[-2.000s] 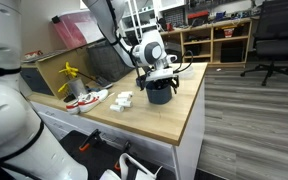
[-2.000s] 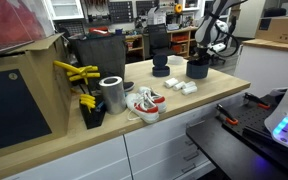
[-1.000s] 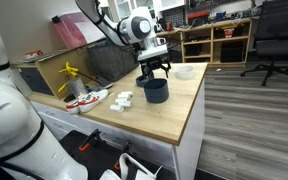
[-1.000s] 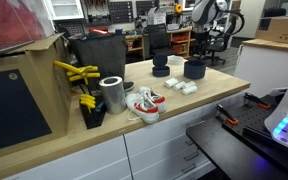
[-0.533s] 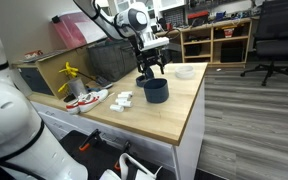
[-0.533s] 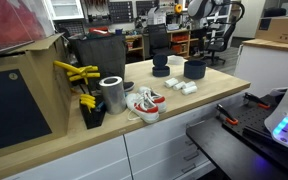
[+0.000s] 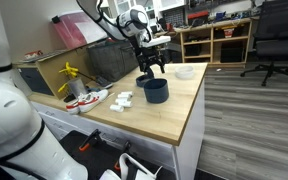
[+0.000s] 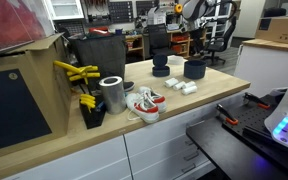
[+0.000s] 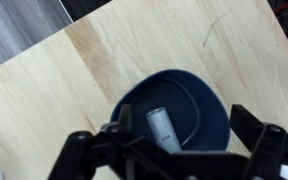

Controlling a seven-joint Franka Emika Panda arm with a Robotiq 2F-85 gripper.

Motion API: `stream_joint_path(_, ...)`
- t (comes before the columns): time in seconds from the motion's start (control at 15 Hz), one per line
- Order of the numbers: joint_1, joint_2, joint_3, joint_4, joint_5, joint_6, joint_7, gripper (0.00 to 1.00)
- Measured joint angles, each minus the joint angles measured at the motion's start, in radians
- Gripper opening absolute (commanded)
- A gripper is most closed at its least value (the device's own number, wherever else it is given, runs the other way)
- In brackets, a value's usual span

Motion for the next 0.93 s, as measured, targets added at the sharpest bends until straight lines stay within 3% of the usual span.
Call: stream_joint_path(0.93,0.014,0.065,0.013,-0.028,-0.04,0.033,-0.057,1.0)
